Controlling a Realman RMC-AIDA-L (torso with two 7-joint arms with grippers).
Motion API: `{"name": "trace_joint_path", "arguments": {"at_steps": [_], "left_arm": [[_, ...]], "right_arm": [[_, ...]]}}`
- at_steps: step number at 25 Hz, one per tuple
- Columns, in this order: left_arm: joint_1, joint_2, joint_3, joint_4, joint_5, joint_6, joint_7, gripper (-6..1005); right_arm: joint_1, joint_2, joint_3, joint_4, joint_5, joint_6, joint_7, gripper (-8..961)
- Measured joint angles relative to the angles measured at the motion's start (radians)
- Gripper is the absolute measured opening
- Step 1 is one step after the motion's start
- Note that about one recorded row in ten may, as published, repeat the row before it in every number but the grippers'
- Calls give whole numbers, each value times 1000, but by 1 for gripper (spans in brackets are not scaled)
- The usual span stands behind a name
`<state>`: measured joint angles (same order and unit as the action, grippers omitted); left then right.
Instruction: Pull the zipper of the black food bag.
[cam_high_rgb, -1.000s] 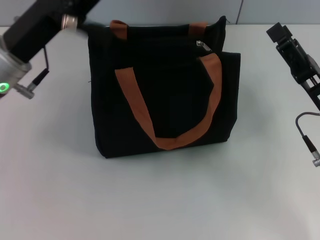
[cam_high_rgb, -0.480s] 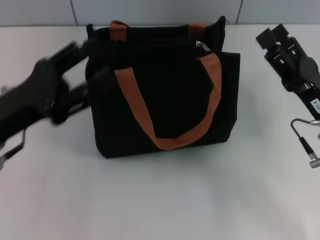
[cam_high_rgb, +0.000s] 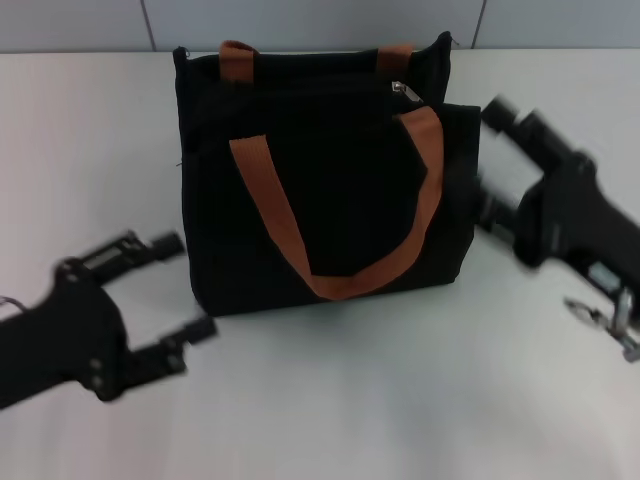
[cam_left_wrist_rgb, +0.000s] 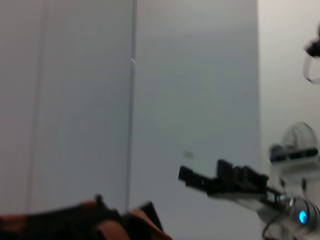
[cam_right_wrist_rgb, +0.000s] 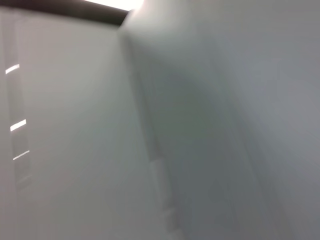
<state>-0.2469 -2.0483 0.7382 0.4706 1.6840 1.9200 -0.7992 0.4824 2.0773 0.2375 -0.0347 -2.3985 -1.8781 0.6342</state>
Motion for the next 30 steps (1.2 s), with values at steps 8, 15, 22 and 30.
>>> {"name": "trace_joint_path", "arguments": {"at_steps": [8,15,22,30], "left_arm": [[-92,-18,2,-4,215,-90,-11,785],[-130,-17,6,-4,239,-78,-79,785],[-120,-19,9,-5,242,-72,-70,785],[-115,-19,21,-4,262,-70,-70,785]], "right_arm": [[59,4,-287,-174,-170,-55,-69,801],[69,8,-354,-131,-166,23,-8,801],[39,8,-340,-134,-142,29,-14,801],[45,9,-346,-123,-125,61,-15,801]]}}
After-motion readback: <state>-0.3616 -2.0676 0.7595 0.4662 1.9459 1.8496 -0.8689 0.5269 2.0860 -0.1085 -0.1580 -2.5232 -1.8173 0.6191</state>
